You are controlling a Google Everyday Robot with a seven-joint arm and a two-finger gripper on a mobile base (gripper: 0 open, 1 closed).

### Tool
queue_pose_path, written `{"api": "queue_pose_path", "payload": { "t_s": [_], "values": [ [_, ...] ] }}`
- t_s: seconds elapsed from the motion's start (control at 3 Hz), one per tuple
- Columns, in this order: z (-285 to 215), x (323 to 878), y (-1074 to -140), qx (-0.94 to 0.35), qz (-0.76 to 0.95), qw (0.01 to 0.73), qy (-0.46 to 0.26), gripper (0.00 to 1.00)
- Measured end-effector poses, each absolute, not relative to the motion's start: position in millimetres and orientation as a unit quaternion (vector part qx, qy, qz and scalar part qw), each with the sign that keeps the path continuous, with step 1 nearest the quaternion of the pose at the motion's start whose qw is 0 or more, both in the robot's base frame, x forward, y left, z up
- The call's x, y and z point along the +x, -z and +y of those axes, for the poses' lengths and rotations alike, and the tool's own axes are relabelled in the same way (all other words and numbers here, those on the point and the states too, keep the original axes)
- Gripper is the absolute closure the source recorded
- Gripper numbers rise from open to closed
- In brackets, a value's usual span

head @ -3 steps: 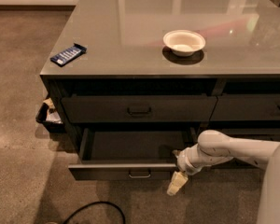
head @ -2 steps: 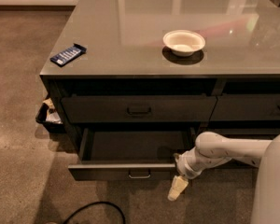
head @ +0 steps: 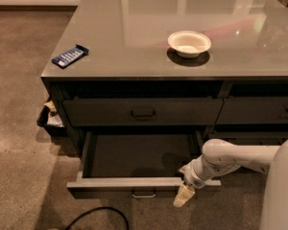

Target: Open middle drawer

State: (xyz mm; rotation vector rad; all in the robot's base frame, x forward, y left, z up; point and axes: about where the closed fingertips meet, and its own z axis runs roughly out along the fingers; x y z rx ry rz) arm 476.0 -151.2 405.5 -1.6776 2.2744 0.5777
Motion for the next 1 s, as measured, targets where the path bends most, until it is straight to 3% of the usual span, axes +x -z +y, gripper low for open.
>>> {"api": "queue_pose_path", "payload": {
  "t_s": [0.67, 1.0],
  "values": [
    [-166.7, 410.7, -439.4, -0.569, 0.794, 0.132, -0.169, 0.65],
    [-167.8, 380.6, -468.8, -0.572, 0.795, 0.141, -0.141, 0.62]
  ]
}}
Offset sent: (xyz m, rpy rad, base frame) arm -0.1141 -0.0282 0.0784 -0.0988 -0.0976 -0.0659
